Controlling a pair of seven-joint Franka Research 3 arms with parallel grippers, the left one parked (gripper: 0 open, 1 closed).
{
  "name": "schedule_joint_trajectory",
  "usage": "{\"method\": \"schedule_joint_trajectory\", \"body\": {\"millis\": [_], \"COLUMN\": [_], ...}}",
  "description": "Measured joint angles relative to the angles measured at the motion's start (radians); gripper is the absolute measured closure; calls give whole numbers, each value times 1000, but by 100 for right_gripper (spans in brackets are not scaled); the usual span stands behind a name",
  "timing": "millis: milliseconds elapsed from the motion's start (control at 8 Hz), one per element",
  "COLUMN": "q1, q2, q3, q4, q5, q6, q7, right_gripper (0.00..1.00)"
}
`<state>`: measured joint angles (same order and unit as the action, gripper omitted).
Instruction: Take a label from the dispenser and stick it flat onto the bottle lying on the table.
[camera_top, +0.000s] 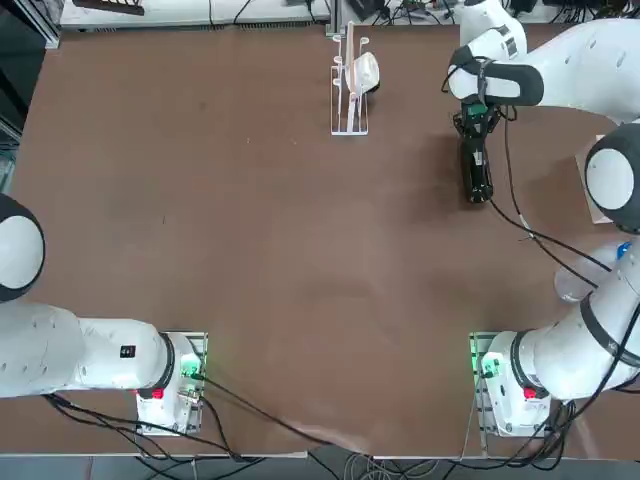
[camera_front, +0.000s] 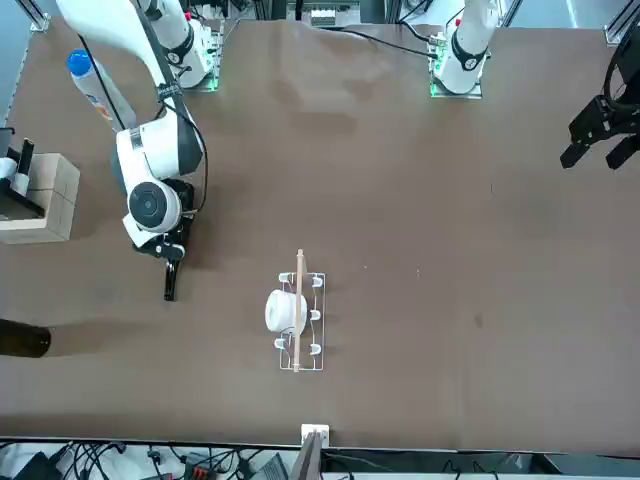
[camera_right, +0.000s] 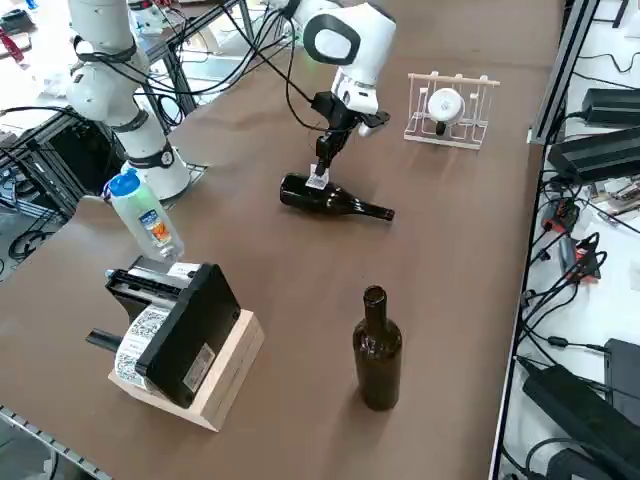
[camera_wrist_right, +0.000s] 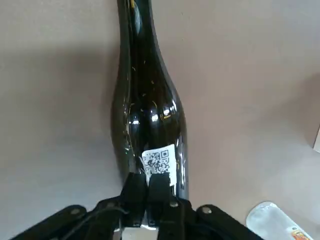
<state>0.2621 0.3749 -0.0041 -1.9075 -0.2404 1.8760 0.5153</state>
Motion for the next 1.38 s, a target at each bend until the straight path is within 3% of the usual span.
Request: {"method": "schedule_joint_trajectory", "body": {"millis": [250, 375, 875, 1000, 1375], "q1": [0, 0, 0, 1, 4], "q2": [0, 0, 2, 6, 18], "q3": [0, 0, 0, 0, 0], "q4": [0, 0, 15, 25, 51], "q5": [0, 1, 3, 3, 4], "q6": [1, 4, 14, 14, 11], "q7": [0, 1, 3, 3, 3], "right_gripper": [88, 78, 8, 0, 0]}}
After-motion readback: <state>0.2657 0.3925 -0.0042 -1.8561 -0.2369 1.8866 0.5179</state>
